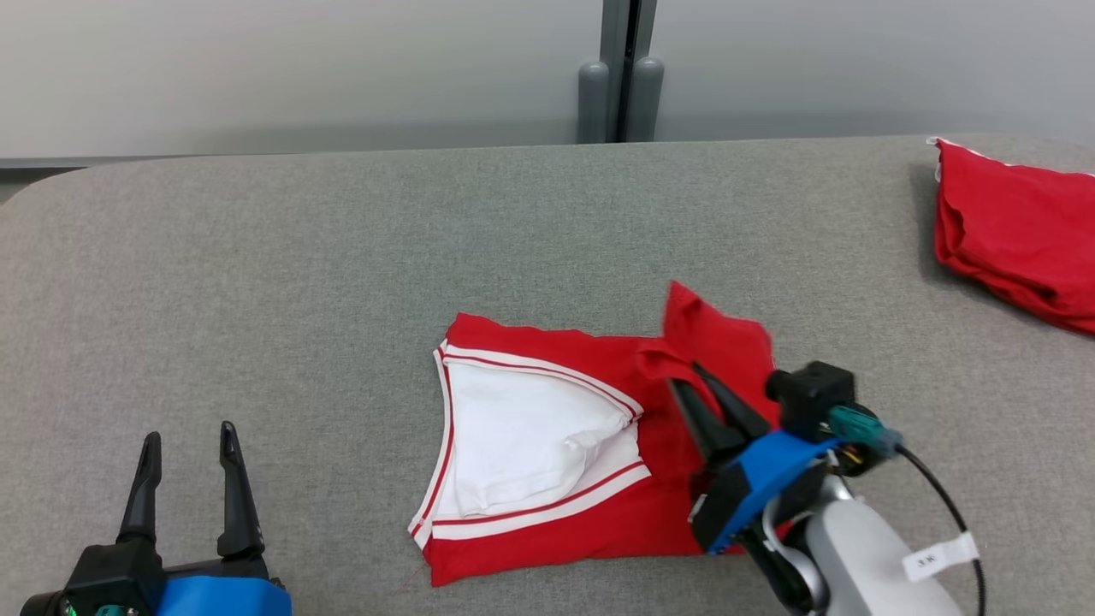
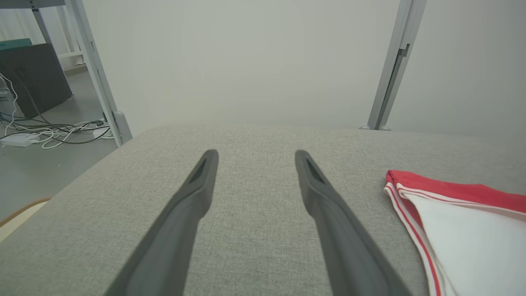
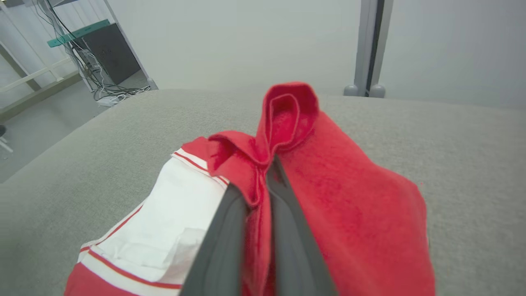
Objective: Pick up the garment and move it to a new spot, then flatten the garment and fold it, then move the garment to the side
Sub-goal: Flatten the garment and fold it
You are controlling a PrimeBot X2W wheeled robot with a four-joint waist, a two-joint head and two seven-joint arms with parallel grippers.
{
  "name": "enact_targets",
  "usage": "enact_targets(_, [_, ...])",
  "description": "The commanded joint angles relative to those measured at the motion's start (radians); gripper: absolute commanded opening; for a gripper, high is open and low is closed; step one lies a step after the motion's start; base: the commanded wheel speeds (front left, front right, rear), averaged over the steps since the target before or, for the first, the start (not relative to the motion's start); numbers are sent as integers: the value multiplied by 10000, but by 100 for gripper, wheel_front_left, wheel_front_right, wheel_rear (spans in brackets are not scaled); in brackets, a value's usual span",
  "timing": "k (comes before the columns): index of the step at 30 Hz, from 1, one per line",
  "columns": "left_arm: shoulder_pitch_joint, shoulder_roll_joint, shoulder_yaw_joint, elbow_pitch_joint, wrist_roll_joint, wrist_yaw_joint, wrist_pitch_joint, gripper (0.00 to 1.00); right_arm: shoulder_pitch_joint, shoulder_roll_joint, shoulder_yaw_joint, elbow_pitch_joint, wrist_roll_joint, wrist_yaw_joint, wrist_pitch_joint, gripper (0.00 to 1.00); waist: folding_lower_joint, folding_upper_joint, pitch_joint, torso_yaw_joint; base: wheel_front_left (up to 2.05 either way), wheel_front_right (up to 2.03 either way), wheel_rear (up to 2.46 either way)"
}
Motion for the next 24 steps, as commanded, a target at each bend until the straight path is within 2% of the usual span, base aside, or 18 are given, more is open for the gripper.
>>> enact_targets(1, [-186, -8, -39, 20, -15, -5, -23, 100, -322, 117, 377, 113, 154, 1, -67, 0, 0, 0, 55, 77, 0, 0, 0])
enact_targets(5, [-329, -10, -73, 60, 12, -63, -23, 100, -892, 228, 1143, 462, 334, 1, -203, 0, 0, 0, 172, 240, 0, 0, 0])
enact_targets(13, [-542, -10, -209, 166, -122, -54, -23, 100, -1869, 228, 2950, 1018, 1894, 1, -740, 0, 0, 0, 424, 679, 0, 0, 0])
enact_targets(23, [-931, -12, -524, 294, -232, -51, -23, 100, -3014, 227, 4134, 2151, 2984, 1, -1298, 0, 0, 0, 773, 1163, 0, 0, 0])
enact_targets(24, [-969, -12, -540, 312, -250, -53, -23, 100, -3114, 222, 4214, 2326, 3043, 1, -1367, 25, 0, 0, 809, 1203, 0, 0, 0])
